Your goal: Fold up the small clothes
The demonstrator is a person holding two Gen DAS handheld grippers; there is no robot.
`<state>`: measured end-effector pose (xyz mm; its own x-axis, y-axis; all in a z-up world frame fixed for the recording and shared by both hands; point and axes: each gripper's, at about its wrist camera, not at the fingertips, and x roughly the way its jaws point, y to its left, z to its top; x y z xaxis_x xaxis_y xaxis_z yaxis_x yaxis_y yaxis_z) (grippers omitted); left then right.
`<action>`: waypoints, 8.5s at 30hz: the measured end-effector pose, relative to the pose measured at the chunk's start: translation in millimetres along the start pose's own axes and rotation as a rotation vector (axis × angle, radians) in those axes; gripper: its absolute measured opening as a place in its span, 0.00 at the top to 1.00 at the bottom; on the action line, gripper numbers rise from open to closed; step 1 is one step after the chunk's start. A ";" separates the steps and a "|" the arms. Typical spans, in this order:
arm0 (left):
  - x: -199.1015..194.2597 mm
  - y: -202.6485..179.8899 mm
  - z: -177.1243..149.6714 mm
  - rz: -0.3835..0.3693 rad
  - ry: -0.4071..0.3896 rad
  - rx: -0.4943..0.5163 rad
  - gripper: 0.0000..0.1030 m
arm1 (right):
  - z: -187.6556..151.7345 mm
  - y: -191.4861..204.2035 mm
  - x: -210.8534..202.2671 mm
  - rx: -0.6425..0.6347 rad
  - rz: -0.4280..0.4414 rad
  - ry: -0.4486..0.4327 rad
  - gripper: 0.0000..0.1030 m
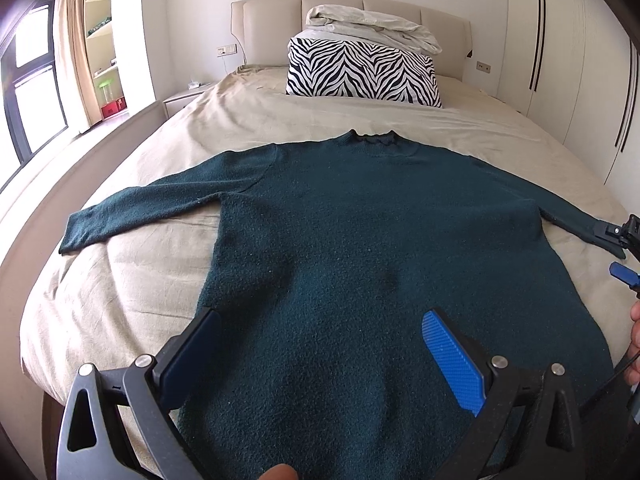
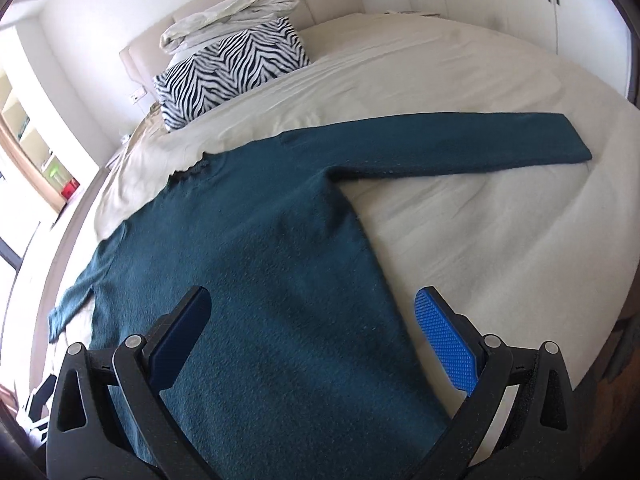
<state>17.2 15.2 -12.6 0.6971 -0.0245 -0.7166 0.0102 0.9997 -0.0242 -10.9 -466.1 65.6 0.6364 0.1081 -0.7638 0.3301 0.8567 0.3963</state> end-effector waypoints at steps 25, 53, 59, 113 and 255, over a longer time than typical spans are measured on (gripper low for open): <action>96.9 -14.3 39.8 -0.239 0.128 -0.149 0.15 | 174.4 -321.8 105.2 0.675 0.049 -0.102 0.69; 160.2 49.5 82.4 -0.462 0.124 -0.376 0.26 | 25.8 220.3 272.3 -0.258 0.327 0.269 0.61; 185.4 14.4 98.7 -0.548 0.182 -0.386 0.17 | 6.6 150.7 220.1 -0.102 0.461 0.209 0.25; 256.5 80.4 125.9 -0.238 0.013 -0.420 0.92 | 47.4 -39.2 213.9 0.592 0.667 0.165 0.27; 212.7 40.3 101.4 -0.125 -0.069 -0.161 0.19 | 7.9 198.3 261.3 0.079 0.621 0.655 0.29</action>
<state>238.5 51.3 -95.3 0.7450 -0.1420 -0.6518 -0.0110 0.9744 -0.2247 226.4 -271.9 -51.4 0.1993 0.8255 -0.5280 0.1216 0.5138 0.8493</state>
